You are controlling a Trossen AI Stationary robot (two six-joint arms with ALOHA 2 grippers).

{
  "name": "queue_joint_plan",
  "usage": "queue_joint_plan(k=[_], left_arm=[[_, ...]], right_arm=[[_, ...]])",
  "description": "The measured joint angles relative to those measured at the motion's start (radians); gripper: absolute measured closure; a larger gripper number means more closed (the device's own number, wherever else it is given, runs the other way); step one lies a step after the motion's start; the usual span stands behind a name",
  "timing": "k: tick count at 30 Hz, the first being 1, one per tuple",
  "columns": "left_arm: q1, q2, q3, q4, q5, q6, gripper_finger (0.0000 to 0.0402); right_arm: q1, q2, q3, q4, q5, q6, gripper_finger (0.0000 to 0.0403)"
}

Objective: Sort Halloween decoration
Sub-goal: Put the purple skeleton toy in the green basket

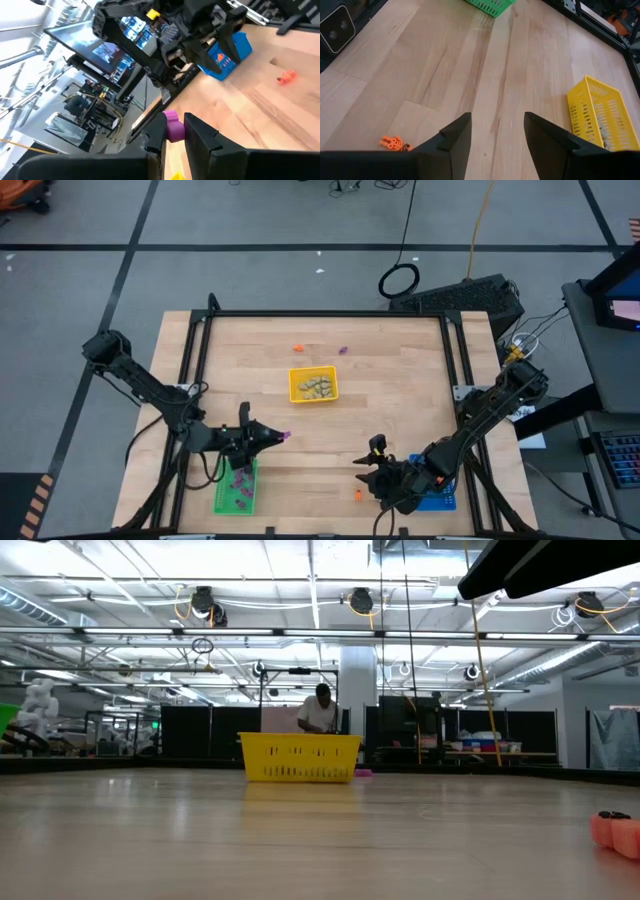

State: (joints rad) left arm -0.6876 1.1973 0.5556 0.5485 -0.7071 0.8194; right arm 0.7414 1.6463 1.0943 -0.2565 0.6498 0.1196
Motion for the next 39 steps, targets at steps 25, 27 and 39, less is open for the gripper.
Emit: queue_joint_plan(k=[25, 27, 39], left_arm=[[0.0, 0.0, 0.0, -0.035, 0.004, -0.092, 0.0349], [0.0, 0.0, 0.0, -0.035, 0.004, -0.178, 0.0349], [-0.032, 0.0, 0.019, -0.1, -0.004, -0.552, 0.0349]], right_arm=[[0.0, 0.0, 0.0, -0.003, -0.001, 0.012, 0.0236], [0.0, 0.0, 0.0, -0.003, -0.001, 0.016, 0.0236], [0.0, 0.0, 0.0, -0.003, -0.001, 0.019, 0.0236]])
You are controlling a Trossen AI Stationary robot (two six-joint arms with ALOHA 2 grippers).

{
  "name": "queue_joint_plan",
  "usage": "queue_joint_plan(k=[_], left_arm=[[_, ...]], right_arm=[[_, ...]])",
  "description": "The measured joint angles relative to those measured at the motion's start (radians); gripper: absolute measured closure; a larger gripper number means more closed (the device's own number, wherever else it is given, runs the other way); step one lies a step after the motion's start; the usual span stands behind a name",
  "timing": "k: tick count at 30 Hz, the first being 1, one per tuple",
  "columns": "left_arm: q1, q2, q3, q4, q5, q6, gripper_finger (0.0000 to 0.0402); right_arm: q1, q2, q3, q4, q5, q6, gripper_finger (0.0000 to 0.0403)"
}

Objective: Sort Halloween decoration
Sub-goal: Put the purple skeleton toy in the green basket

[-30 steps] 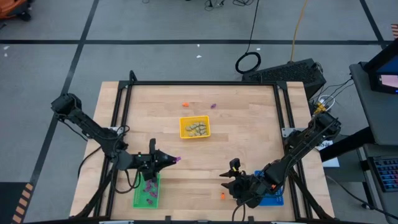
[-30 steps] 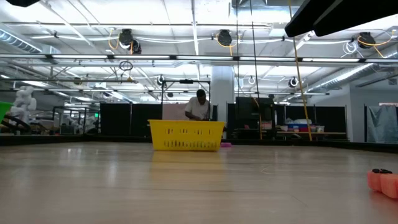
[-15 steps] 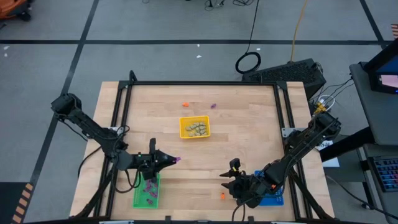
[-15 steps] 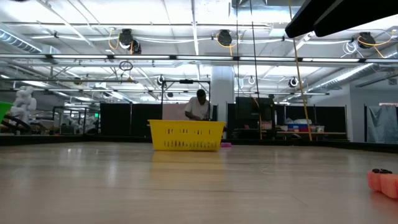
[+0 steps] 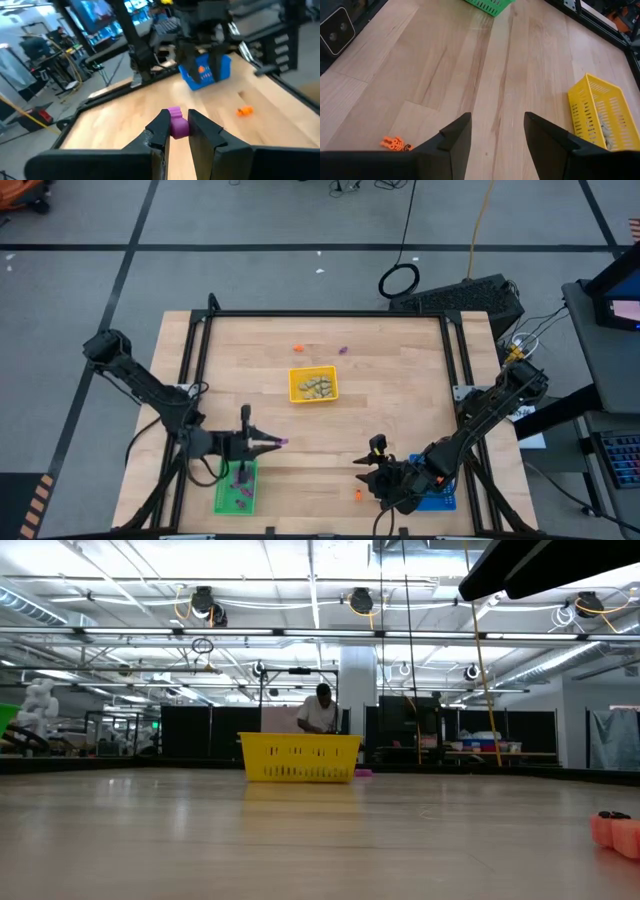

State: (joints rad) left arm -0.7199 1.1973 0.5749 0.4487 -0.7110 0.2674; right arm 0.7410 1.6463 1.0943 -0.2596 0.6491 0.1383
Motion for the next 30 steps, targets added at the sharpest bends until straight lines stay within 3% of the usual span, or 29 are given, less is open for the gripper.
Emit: queue_joint_plan(k=[9, 15, 22, 30], left_arm=[[-0.054, 0.0, 0.224, -0.489, -0.047, -0.289, 0.0349], [-0.08, 0.0, 0.333, -0.761, 0.081, -0.634, 0.0349], [-0.14, 0.0, 0.351, -0.878, 0.228, -0.98, 0.0349], [-0.219, 0.048, 0.352, -0.949, 0.292, -1.18, 0.035]], right_arm=[[0.0, 0.0, 0.0, -0.001, 0.0, 0.012, 0.0236], [0.0, 0.0, 0.0, -0.009, 0.0, 0.029, 0.0236], [0.0, 0.0, 0.0, -0.008, 0.0, 0.029, 0.0236], [0.0, 0.0, 0.0, -0.008, 0.0, 0.03, 0.0236]])
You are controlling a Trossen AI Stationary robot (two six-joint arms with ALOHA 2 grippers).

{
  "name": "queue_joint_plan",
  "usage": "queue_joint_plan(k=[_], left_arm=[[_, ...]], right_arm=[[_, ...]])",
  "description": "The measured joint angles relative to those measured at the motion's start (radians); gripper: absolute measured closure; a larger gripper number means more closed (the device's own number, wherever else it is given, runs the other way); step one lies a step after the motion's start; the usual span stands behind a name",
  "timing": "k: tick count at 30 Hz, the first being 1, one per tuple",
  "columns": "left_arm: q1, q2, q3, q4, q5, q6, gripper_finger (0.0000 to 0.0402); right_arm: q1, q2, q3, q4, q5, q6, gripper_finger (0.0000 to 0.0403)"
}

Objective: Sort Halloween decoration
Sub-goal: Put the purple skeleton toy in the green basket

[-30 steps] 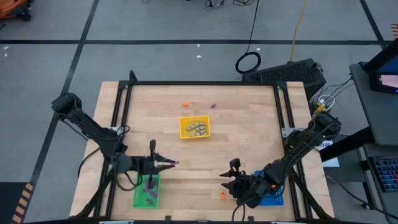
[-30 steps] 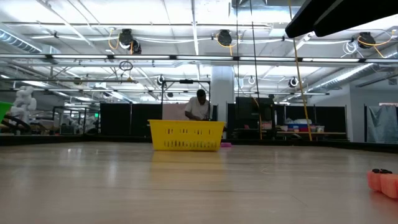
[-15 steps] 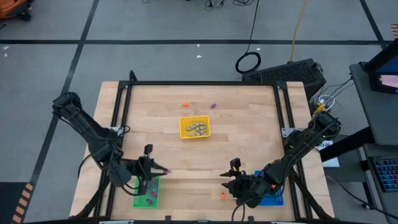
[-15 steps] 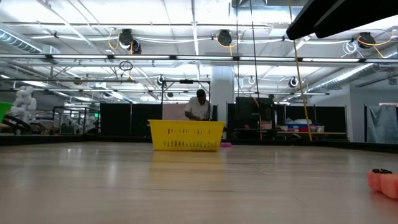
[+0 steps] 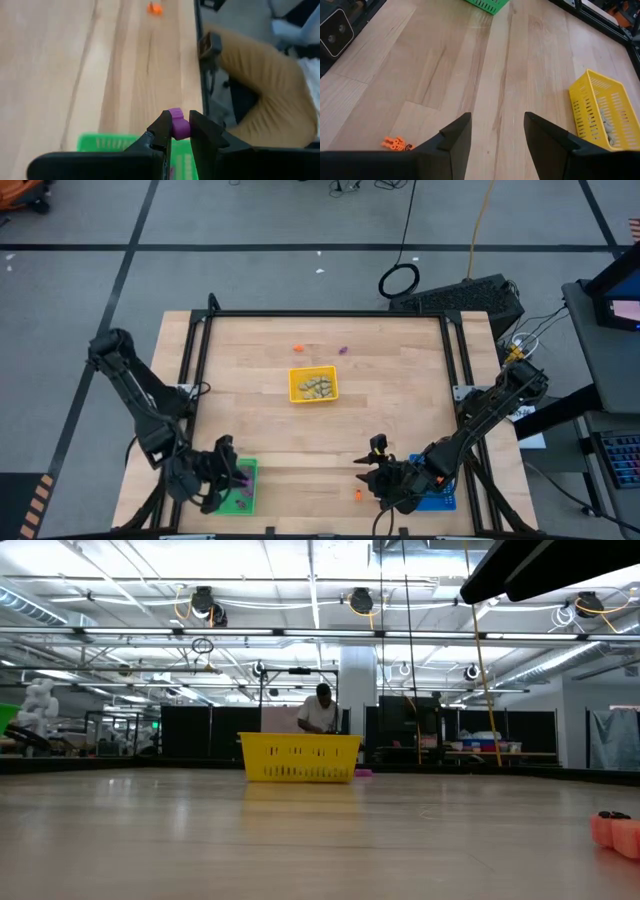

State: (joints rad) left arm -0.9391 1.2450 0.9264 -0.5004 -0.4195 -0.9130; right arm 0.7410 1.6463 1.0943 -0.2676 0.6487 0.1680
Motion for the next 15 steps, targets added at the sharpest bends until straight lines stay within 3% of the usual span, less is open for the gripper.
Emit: queue_joint_plan(k=[15], left_arm=[[-0.023, 0.219, 0.0, -0.067, 0.21, -0.13, 0.035]], right_arm=[[0.0, 0.0, 0.0, 0.001, 0.0, 0.003, 0.0236]])
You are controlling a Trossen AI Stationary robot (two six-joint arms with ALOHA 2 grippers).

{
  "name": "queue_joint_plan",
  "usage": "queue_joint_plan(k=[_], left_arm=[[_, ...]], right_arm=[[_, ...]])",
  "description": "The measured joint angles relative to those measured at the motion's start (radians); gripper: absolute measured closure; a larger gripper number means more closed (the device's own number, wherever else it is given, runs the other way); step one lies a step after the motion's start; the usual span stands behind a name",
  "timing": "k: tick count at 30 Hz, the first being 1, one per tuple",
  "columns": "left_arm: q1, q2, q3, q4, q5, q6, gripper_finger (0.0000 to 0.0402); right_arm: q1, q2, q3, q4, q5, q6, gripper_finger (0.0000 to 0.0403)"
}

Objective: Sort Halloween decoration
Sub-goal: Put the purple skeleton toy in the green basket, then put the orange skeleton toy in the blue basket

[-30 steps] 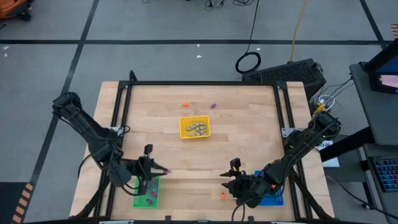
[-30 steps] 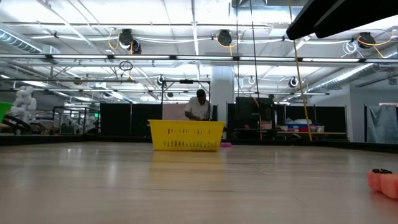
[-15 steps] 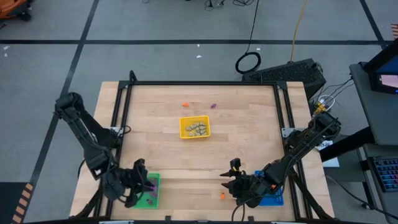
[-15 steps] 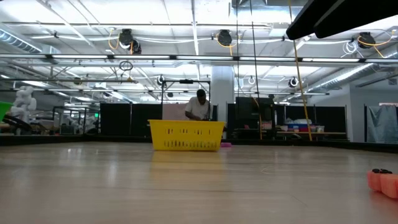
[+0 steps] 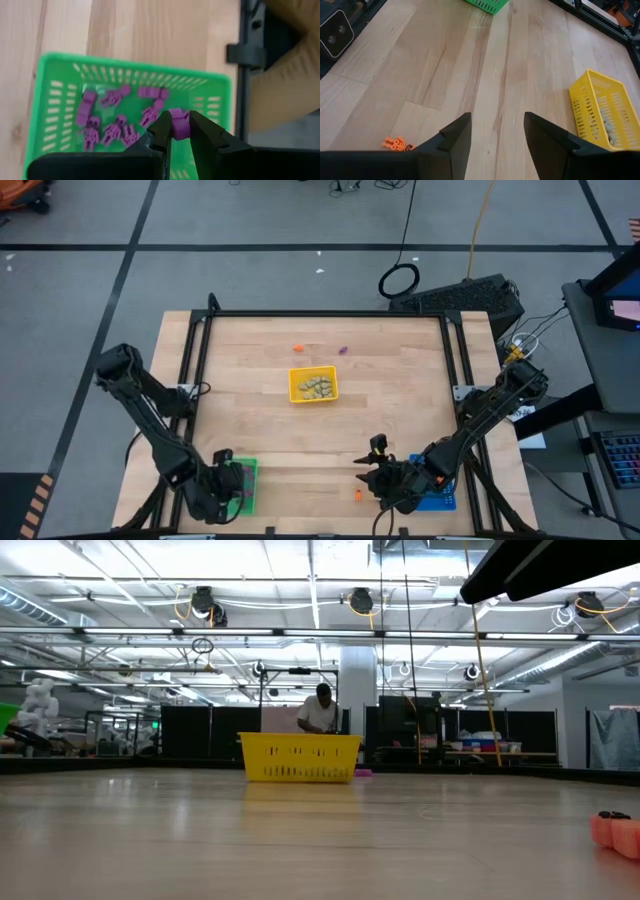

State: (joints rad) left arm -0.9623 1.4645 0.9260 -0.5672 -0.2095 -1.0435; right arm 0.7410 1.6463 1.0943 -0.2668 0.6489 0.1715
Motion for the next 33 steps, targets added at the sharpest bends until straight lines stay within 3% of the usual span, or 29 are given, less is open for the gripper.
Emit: queue_joint_plan(k=[9, 19, 33], left_arm=[[0.005, 0.023, 0.0, -0.019, 0.041, -0.174, 0.035], [0.03, 0.023, 0.0, -0.039, 0.017, -0.182, 0.0345], [0.08, 0.023, 0.0, -0.097, 0.021, -0.182, 0.0192]], right_arm=[[0.0, 0.0, 0.0, 0.0, 0.0, 0.0, 0.0236], [0.0, 0.0, 0.0, 0.0, 0.0, 0.012, 0.0236], [0.0, 0.0, 0.0, 0.0, 0.0, 0.012, 0.0236]])
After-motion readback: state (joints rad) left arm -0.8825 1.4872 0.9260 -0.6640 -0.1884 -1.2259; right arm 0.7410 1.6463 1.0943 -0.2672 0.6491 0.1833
